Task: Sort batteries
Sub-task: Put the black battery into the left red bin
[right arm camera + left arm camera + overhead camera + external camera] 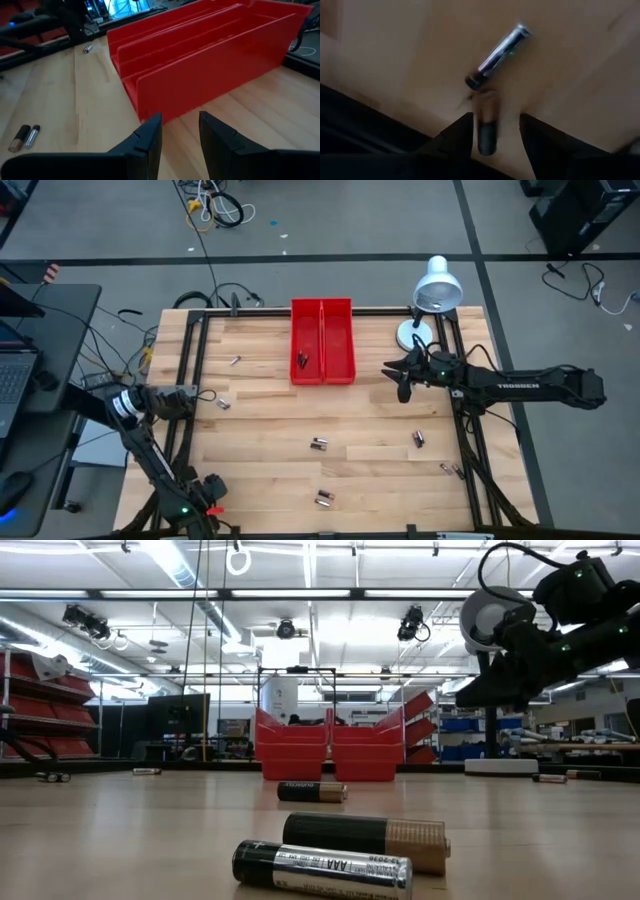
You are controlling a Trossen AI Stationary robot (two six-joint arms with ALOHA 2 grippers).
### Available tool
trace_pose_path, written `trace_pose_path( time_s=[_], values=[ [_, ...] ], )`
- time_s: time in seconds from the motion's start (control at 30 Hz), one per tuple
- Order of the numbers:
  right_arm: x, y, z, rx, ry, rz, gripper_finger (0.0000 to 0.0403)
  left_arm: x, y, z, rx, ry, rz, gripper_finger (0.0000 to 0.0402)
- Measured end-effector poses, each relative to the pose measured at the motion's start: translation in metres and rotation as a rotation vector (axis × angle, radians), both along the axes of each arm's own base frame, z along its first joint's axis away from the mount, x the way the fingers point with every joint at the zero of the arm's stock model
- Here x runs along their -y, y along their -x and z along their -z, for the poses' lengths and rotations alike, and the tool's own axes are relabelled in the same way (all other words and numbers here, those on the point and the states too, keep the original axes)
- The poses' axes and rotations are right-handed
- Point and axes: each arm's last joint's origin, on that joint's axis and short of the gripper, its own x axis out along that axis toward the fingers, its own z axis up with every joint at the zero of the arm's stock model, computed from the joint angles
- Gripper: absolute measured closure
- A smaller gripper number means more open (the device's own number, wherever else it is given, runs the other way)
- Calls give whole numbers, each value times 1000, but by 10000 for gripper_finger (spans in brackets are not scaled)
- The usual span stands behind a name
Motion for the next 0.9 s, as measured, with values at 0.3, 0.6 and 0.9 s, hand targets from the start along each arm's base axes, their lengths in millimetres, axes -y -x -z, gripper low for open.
trace_pose_path(
  time_s=[0.3, 0.6, 0.9],
  values=[
    [1, -3, 1, -2, 4, -2, 286, 3, -2, 1, 10, 1, 3, 253],
    [1, -3, 1, 2, 6, -2, 286, -2, -14, 0, 29, -25, -146, 350],
    [1, -4, 1, 9, 7, -1, 286, -9, -49, -33, 173, -132, -152, 345]
  ],
)
